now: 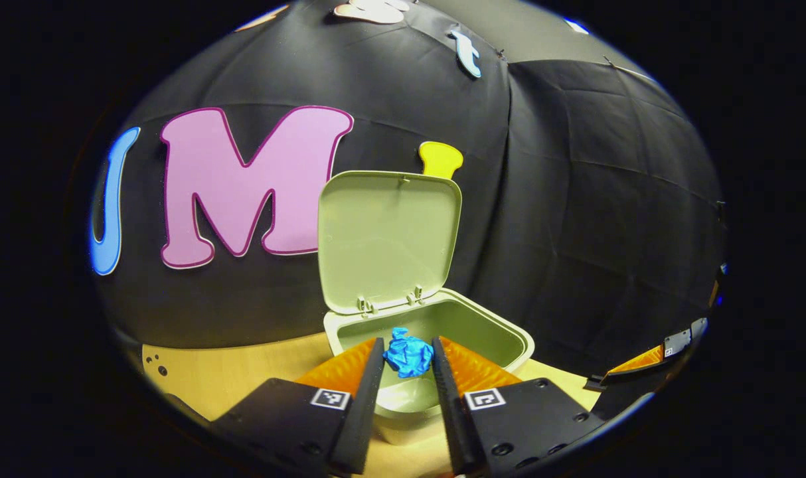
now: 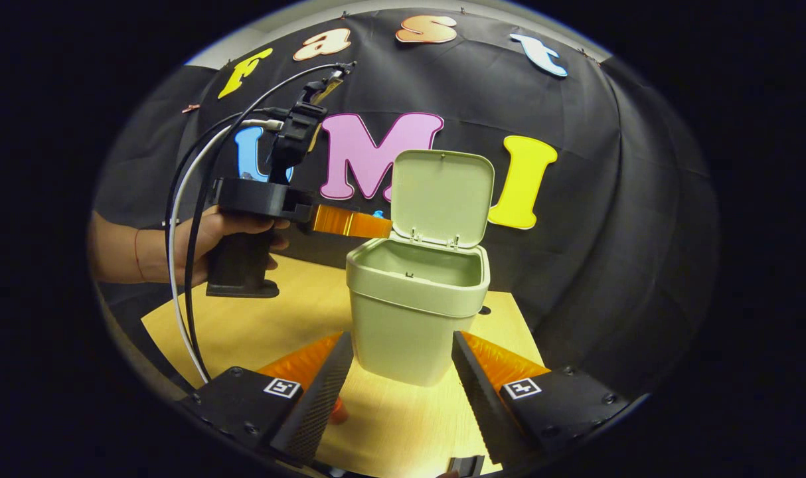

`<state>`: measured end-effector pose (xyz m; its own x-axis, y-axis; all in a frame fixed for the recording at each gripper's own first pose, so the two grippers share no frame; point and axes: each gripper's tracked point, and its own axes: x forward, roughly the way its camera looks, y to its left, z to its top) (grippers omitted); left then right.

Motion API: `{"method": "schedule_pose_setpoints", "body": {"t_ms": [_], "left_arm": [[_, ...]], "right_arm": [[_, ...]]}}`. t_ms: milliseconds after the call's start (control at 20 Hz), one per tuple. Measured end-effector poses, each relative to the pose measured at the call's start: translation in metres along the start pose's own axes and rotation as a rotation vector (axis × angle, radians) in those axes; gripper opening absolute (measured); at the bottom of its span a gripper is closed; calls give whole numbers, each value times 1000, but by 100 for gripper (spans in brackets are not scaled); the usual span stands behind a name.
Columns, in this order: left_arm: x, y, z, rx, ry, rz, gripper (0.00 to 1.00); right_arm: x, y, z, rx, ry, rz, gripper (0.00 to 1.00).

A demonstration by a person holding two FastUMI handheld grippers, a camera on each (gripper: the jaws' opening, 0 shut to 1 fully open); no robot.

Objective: Press the lid of the desktop garbage bin to open it, pick up the crumpled paper on the desktop and throw it into the bin, then pick up the pop can on the desktop and drop it into the bin, and finally close the garbage bin lid.

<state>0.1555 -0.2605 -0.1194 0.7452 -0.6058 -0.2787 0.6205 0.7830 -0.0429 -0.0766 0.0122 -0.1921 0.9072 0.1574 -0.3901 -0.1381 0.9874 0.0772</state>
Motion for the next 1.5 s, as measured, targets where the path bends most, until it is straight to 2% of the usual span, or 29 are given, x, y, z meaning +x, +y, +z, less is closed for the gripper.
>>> {"method": "schedule_pose_setpoints", "body": {"t_ms": [100,200,400,600,1050,1500], "left_arm": [[4,2,0,10,2,17,80],[8,6,0,15,0,42,90],[4,4,1,6,-6,50,92],[-12,6,-2,-18,-6,58,93],[-95,48,-1,-44,-52,247,93],[-172,61,-23,-65,-38,360,93]], "right_arm": [[0,-4,0,3,0,-4,94],[0,-8,-1,7,3,-7,95],[-3,-9,-6,11,11,1,94],[-4,1,-8,6,7,39,95],[-1,45,-22,-11,31,172,98],[7,92,-65,-24,124,309,98]]}}
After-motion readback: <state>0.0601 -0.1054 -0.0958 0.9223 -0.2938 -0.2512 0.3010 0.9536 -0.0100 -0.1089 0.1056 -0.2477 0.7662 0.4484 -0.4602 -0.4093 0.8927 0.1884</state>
